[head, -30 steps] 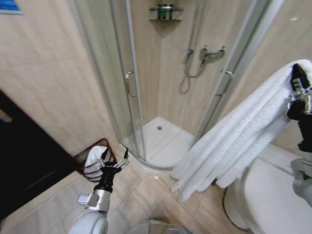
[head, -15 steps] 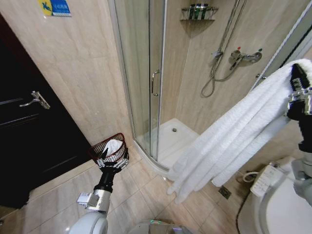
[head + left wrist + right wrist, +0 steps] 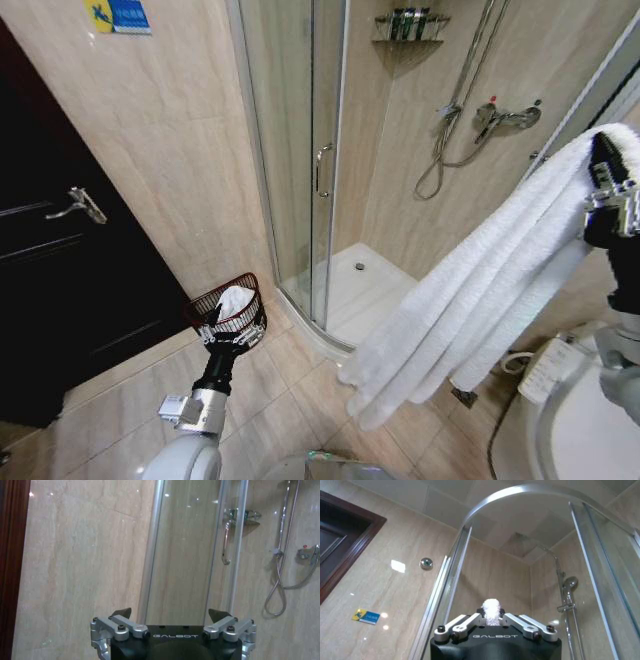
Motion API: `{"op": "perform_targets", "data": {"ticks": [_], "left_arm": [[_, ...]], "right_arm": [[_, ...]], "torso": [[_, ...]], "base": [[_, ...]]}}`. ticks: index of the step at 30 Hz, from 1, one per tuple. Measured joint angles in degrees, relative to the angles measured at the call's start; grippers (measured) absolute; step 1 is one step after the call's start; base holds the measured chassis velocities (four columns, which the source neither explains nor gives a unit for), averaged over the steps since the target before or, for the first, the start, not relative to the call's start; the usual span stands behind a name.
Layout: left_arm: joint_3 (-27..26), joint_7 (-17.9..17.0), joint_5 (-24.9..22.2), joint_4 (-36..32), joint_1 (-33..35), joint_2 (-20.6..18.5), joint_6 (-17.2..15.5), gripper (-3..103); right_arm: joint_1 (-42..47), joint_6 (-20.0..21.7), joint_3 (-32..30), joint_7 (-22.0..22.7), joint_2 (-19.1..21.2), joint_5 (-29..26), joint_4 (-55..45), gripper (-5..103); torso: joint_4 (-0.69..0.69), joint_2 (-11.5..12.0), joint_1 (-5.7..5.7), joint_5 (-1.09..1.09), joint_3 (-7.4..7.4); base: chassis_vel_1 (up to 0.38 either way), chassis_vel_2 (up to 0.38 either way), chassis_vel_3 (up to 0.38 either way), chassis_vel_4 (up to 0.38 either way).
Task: Discard the used towel into the hamper.
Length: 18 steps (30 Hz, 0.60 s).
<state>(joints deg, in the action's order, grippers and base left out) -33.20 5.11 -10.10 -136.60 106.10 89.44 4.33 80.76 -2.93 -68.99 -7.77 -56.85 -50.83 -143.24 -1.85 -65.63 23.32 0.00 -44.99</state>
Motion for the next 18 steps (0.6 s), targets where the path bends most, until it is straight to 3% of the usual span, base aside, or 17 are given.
{"op": "perform_targets", "data": {"ticks": [18], "left_arm": [[0.0, 0.0, 0.0, 0.0, 0.0, 0.0, 0.0, 100]], "right_arm": [[0.1, 0.0, 0.1, 0.0, -0.3, 0.2, 0.0, 5]], "torso": [[0.0, 0.0, 0.0, 0.01, 0.0]], "base": [[0.048, 0.051, -0.045, -0.042]]}}
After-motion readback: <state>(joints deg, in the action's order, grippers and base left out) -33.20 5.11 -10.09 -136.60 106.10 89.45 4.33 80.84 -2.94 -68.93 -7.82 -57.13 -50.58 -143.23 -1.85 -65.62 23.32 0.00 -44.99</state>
